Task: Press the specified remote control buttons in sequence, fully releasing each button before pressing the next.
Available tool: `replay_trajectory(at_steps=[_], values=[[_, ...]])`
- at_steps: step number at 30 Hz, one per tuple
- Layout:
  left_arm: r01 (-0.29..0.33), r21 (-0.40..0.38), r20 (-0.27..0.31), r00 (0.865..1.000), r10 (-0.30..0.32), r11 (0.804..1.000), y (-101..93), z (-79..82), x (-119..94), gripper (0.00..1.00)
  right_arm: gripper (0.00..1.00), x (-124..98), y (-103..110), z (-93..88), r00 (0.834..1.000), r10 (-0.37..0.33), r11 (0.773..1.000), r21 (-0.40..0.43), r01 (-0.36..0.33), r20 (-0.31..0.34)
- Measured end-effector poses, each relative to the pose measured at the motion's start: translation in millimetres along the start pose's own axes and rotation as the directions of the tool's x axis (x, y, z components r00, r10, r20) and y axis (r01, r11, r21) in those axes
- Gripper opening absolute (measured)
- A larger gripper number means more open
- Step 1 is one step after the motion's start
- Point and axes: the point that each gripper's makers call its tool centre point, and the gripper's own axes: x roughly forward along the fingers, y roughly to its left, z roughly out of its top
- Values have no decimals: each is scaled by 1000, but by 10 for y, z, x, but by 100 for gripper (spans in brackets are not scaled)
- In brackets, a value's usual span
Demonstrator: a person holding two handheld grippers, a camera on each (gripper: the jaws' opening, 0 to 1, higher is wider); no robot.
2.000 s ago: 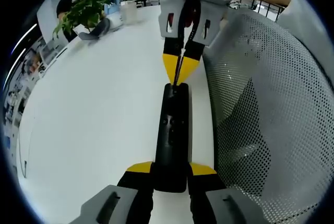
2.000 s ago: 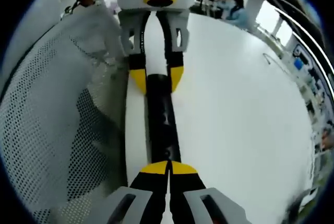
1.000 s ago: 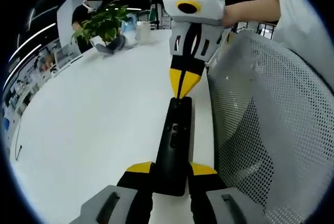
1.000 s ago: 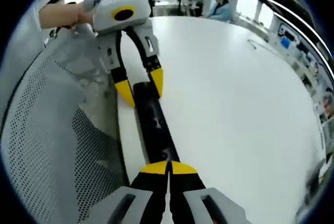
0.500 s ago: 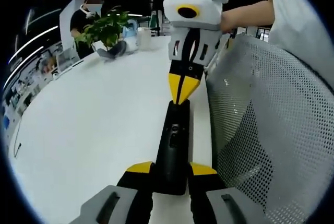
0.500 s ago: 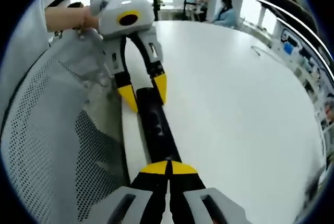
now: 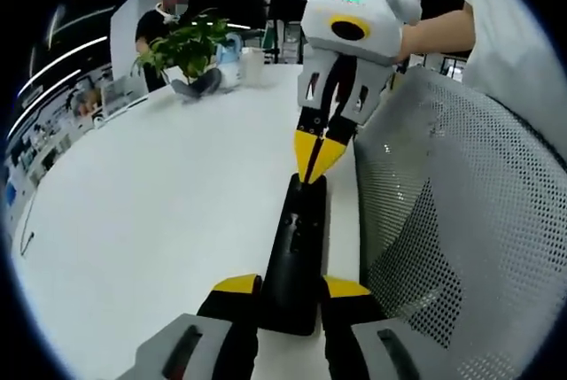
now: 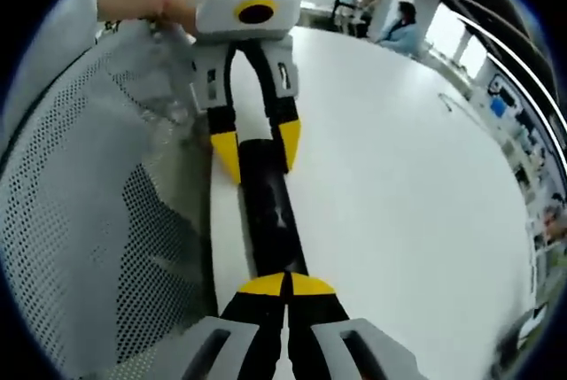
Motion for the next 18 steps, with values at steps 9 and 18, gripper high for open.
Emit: replay_trajectory(at_steps=[9,18], values=[[31,35,17,999,-31,999,-33,27,14,24,0,-46,16,95,997,21,996,86,-27,72],[33,29,23,999,-34,999,-40,27,8,24,0,15,20,59,998,54,998,-13,-54,30]])
